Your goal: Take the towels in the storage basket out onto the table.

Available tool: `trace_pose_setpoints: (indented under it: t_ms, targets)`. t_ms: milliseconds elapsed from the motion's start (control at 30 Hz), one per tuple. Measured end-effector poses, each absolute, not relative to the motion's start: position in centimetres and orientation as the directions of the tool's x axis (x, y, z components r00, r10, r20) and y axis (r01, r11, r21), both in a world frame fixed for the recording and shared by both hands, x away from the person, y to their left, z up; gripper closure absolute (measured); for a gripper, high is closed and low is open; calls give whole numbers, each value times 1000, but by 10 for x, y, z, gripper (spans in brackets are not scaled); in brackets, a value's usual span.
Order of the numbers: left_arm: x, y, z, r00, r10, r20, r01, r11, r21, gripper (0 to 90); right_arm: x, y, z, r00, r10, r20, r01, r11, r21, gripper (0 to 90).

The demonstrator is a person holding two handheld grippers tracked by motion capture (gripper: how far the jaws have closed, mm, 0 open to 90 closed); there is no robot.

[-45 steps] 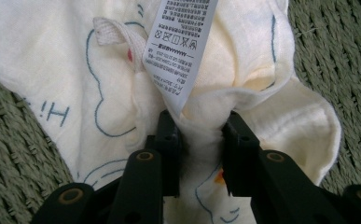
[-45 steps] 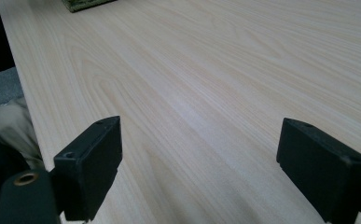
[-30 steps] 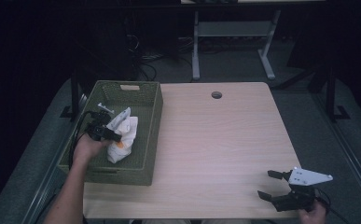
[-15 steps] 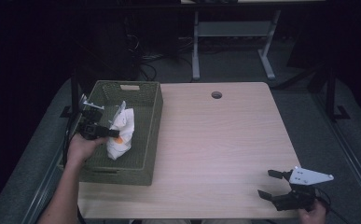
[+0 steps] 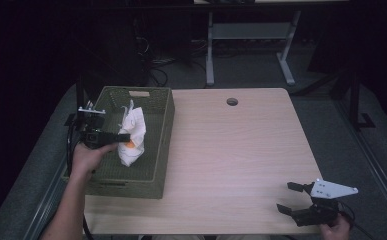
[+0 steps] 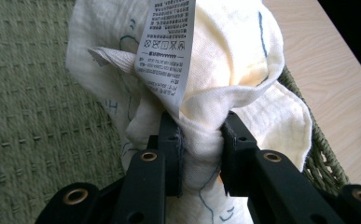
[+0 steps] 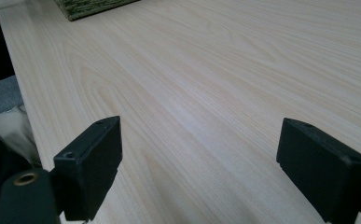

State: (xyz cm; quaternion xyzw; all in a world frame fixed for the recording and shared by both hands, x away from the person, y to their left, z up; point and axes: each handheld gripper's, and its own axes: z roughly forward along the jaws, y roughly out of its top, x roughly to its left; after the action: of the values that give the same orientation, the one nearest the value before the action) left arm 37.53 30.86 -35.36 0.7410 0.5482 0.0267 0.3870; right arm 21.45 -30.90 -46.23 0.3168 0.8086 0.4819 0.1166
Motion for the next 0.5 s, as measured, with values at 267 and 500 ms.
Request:
trace_pose_setpoints:
  t_ms: [267,500]
  targets:
    - [371,307,-349,420,786,-454,767,-40,641,733,215,-310,-463,-768,629,121,405,331,852,138]
    - [367,312,-341,426,742,-517,743,39,668,733,214,-310,-463,-772,626,114,398,334,855,138]
